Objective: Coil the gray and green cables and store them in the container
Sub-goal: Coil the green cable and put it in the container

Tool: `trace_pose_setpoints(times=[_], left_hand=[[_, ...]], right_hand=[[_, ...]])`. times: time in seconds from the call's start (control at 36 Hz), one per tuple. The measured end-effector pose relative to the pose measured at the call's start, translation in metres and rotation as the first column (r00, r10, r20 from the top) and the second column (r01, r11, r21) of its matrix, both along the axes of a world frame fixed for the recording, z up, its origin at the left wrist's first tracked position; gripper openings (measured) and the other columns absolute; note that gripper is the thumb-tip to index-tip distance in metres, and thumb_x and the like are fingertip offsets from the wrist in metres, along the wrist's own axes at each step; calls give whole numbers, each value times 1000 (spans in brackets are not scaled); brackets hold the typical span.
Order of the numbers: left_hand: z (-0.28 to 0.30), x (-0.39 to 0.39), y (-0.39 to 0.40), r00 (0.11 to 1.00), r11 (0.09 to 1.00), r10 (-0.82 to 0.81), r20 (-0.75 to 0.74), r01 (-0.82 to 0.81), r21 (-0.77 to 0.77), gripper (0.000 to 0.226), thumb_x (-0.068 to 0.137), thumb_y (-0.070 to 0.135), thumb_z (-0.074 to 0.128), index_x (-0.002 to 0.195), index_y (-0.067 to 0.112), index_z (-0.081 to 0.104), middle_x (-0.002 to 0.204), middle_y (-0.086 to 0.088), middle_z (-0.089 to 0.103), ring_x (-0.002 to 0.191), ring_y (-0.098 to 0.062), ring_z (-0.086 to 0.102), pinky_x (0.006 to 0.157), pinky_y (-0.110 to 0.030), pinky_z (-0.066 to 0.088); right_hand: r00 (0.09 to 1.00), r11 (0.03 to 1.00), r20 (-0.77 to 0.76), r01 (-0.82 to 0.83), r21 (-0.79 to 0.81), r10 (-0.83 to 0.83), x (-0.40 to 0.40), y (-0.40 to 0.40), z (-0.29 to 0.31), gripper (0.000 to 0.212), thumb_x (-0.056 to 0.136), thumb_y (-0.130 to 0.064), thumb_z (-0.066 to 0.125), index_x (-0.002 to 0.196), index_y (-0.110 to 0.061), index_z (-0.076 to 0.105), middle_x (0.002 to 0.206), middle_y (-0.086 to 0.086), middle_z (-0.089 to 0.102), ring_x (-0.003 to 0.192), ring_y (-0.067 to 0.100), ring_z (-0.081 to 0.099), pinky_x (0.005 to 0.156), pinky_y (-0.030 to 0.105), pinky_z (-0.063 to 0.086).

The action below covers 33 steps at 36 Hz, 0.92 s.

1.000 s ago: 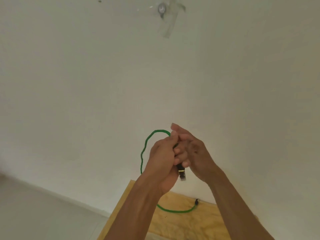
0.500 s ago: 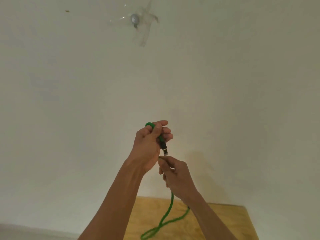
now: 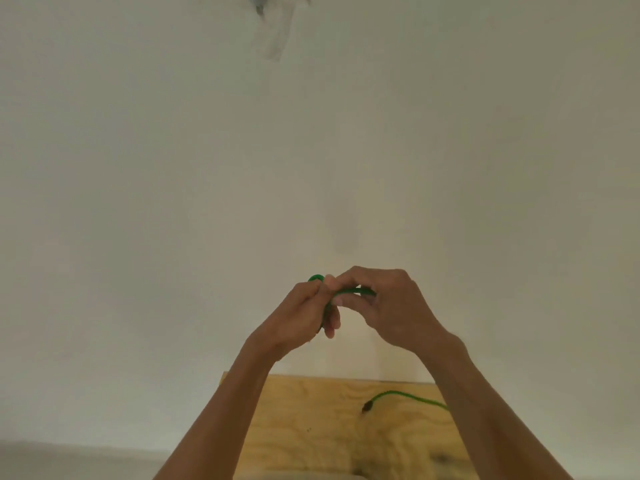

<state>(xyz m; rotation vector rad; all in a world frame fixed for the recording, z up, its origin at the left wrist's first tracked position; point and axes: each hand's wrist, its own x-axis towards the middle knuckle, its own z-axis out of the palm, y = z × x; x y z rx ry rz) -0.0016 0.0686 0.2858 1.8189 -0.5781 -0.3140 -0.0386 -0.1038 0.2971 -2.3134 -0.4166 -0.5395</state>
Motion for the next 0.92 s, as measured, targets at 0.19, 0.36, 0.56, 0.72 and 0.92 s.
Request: trace_pose_setpoints(times=[0.19, 0.36, 0.56, 0.72, 0.92], left_hand=[[-5, -21, -1, 891, 912, -229, -391, 56, -406, 61, 104, 50, 28, 92, 2, 65, 59, -9, 46, 52, -21, 41, 66, -35, 48], [-1, -25, -3, 794, 776, -469, -387, 161, -611, 33, 103, 28, 43, 94, 2, 63, 60, -5, 49, 50, -17, 45, 65, -35, 49], [3, -19, -15, 811, 660, -525, -260, 195, -725, 27, 102, 15, 42, 95, 2, 65, 66, -6, 58, 55, -17, 55, 69, -34, 54], [19, 8, -11, 909, 719, -341, -241, 87, -690, 17, 96, 16, 53, 99, 3, 65, 72, -5, 62, 62, -16, 61, 71, -30, 55], [12, 30, 2, 998, 905, -35, -54, 9, -425, 23, 96, 18, 52, 103, 0, 64, 74, -5, 67, 67, -19, 61, 73, -32, 52]], right_hand=[[983, 953, 112, -173, 250, 149, 20, -8, 8, 16, 69, -13, 88, 79, -11, 76, 77, -1, 71, 68, 16, 63, 63, 30, 51], [957, 741, -76, -166, 651, 281, 25, -7, -12, 17, 77, -8, 76, 90, 2, 73, 80, 8, 74, 76, 17, 70, 74, 27, 55], [905, 580, -258, 16, 815, 338, 5, 17, -51, 43, 90, 1, 57, 59, -24, 73, 47, -7, 59, 42, 6, 55, 50, 20, 46], [900, 717, -355, 72, 694, 254, -16, 33, -72, 26, 102, -19, 52, 86, -14, 72, 68, -4, 66, 53, 14, 46, 53, 29, 47], [911, 749, -349, 72, 659, 220, -26, 36, -65, 22, 96, -20, 62, 114, -11, 71, 74, 0, 71, 49, 11, 43, 47, 24, 37]])
